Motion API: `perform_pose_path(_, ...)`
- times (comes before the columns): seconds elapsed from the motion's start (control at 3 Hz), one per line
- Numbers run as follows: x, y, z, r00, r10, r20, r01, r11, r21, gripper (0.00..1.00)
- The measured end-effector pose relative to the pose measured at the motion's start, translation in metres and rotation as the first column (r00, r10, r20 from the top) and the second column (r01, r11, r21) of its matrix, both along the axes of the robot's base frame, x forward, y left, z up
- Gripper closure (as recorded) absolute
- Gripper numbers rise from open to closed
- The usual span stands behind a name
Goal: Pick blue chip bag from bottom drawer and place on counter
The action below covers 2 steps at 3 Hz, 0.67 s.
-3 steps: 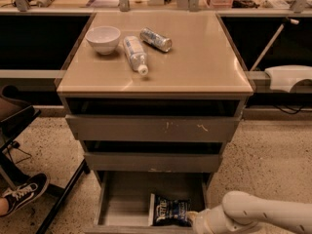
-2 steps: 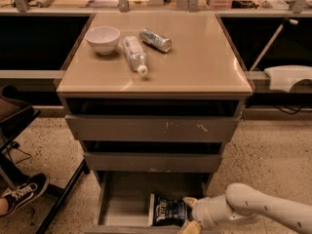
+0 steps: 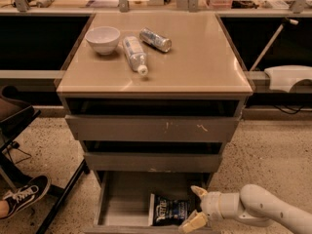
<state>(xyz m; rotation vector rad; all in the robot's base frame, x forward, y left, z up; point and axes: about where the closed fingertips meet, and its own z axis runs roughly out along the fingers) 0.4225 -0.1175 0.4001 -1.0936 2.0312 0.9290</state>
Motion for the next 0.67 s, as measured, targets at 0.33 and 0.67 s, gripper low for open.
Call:
perform_pose_path(0.33,0.014,0.003,-0.02,0.9998,-0.014,-0.013,0.014,1.0,0.019,0.0)
perform_pose_path(0.67,0.057,-0.001,-0.054,0.9962,-0.086,-0.012,0.087,0.994,0.07,0.0)
